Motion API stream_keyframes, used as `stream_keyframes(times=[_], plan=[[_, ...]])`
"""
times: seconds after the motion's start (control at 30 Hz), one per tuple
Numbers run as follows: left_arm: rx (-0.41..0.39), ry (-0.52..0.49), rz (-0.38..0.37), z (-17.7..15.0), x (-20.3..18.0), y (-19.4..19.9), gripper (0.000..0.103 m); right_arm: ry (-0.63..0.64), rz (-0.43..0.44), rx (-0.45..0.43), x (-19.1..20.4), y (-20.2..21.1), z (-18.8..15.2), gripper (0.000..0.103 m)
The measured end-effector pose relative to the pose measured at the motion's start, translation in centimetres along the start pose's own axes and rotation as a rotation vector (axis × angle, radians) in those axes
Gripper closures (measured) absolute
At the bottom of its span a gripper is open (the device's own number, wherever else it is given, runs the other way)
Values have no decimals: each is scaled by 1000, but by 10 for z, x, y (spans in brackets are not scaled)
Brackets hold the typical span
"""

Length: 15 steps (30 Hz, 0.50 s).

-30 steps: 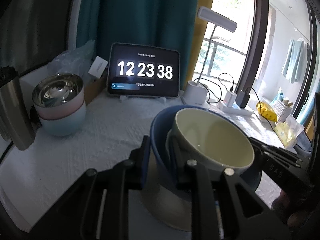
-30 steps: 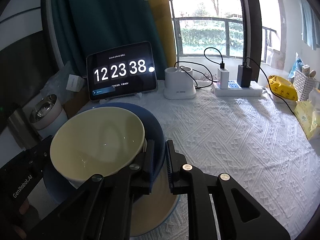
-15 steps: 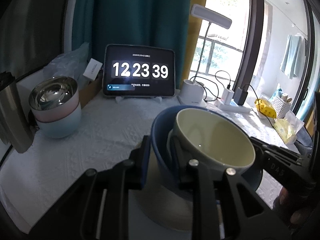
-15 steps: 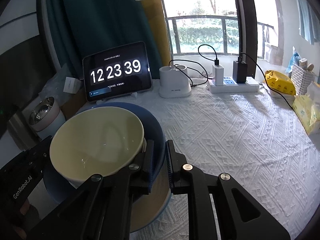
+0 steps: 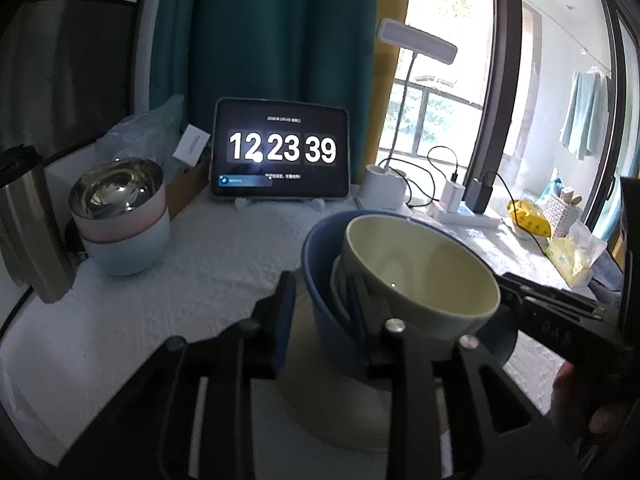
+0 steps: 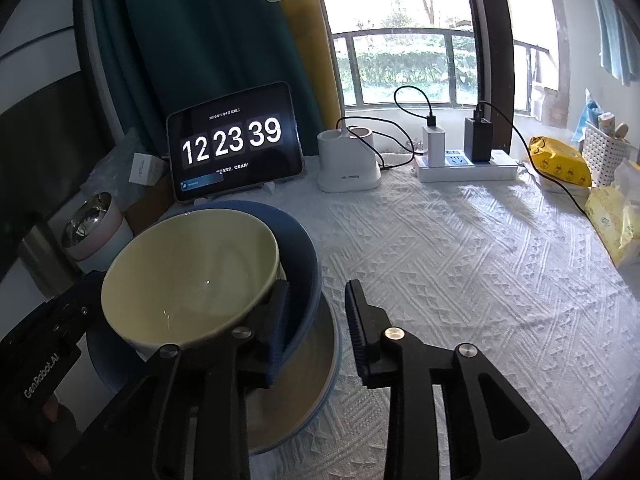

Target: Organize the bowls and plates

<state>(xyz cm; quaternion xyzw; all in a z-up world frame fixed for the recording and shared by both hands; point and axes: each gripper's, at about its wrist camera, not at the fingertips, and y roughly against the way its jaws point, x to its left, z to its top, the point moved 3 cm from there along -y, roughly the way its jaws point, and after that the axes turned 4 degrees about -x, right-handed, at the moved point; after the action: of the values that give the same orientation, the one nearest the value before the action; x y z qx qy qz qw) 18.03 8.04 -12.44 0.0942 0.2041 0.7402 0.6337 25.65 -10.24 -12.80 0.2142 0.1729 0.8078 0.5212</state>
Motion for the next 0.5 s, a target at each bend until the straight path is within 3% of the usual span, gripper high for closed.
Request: stream_keyframes(times=[0.2, 0.5], plan=[[-8, 6, 8, -3, 1, 7, 58, 9, -2, -3, -3, 6, -2, 64], [-16, -5, 10, -8, -6, 15, 51, 14, -6, -17, -7, 17, -4, 57]])
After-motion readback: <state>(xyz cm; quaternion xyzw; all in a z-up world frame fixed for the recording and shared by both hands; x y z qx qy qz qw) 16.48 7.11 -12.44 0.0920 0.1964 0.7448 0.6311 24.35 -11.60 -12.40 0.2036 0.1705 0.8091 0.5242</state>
